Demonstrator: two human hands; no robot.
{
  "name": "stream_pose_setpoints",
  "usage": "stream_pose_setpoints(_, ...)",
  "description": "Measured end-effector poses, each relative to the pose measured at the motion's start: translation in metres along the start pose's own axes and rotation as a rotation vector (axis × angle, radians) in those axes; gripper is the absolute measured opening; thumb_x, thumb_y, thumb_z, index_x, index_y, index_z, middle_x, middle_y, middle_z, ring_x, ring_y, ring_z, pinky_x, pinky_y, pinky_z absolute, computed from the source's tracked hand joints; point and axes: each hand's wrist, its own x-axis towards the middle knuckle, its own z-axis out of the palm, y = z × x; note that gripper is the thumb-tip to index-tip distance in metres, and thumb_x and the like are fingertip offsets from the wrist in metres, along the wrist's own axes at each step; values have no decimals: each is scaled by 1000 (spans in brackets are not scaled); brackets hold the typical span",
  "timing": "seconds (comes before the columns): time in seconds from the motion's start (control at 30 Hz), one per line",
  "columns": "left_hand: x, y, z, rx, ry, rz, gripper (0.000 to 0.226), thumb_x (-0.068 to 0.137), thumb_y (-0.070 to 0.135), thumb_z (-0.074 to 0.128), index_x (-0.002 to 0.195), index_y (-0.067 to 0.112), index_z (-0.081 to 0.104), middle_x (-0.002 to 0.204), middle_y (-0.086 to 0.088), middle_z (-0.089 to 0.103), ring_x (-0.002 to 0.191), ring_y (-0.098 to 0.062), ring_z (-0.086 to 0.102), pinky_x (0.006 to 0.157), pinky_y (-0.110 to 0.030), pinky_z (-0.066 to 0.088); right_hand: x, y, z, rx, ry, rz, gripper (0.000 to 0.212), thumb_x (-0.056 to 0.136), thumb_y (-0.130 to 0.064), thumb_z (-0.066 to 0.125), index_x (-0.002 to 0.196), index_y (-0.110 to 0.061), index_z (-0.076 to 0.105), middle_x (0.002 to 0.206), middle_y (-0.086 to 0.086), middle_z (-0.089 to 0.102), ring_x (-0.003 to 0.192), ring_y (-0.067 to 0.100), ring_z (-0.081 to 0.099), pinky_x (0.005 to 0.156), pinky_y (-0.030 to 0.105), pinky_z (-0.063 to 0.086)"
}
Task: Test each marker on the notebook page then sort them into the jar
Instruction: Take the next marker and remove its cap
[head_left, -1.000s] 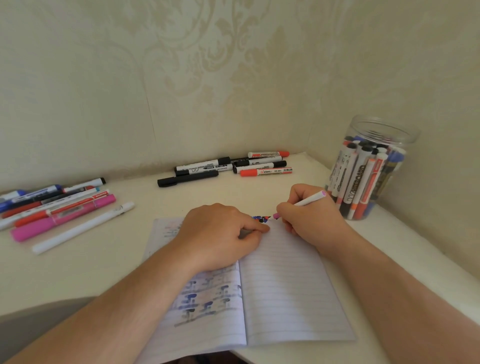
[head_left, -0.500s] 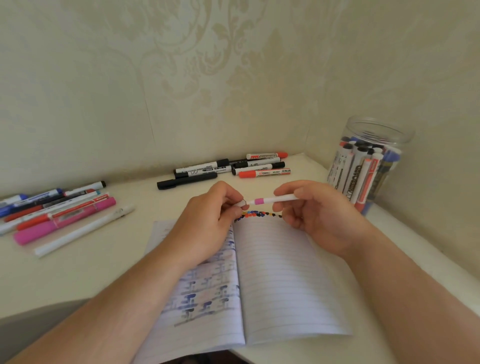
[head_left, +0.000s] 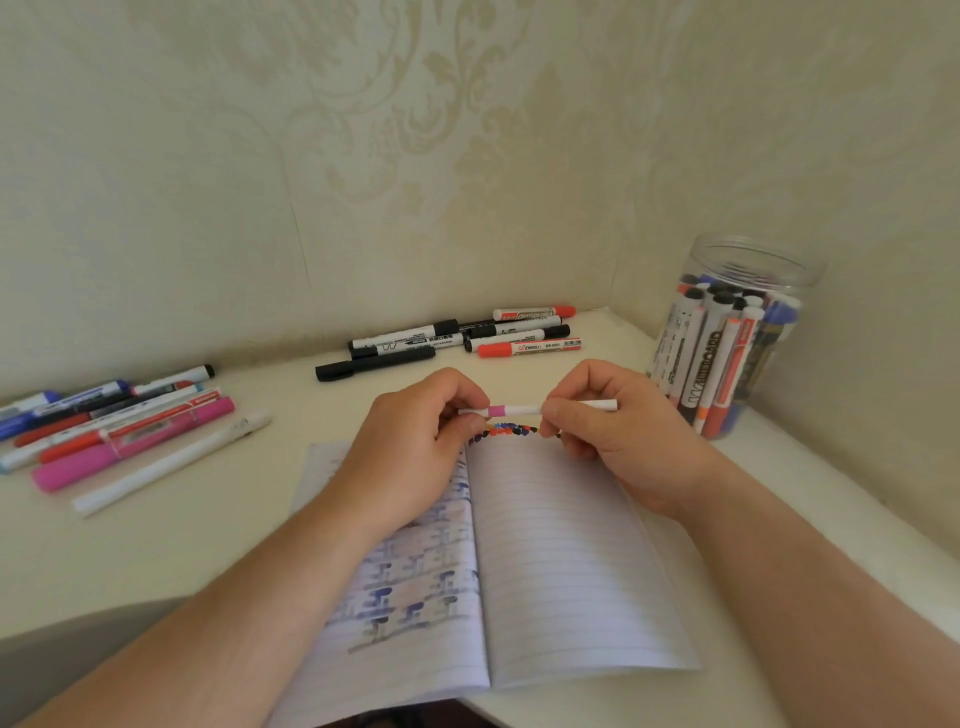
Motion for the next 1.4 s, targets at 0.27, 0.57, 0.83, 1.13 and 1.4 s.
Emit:
stream_pose_setpoints(0.27,0,0,0,-57,3,-24,36,92,11,75,96,41,55,87,25,75,79,10,62,69,-3,37,-4,-1,5,-36,28,-87,19,94,-12,76,76,-15,68,72,9,76,60,26,42,57,35,35)
stream_pose_setpoints(0.57,1,7,-8,87,40,79,20,95,25,73,111,33,79,95,18,75,88,6,60,77,-2,38,0,12,7,-103,128,-52,25,93,-32,78,115,-35,67,69,2,71,58,15,50,54,28,43)
stream_pose_setpoints(0.83,-23,-84,-161,502,357,-172,12,92,31,75,101,25,81,94,0,69,88,-24,65,83,-36,48,-2,17,12,-371,67,-153,11,94,-37,74,104,-36,69,62,-5,58,57,3,51,60,19,41)
stream_pose_setpoints(1.13,-70,-143,-206,863,358,-325,13,88,29,73,97,29,83,89,-4,73,87,-36,63,77,-40,52,-5,18,17,-466,40,-182,12,94,-26,75,85,-34,74,60,-9,59,55,4,49,62,29,42)
stream_pose_setpoints(1.4,-39,-125,-177,758,451,-228,17,90,30,72,104,26,80,98,-6,71,97,-39,58,89,-43,48,-3,19,16,-486,20,-175,17,92,-24,75,80,-35,74,60,-9,61,57,3,51,65,30,46)
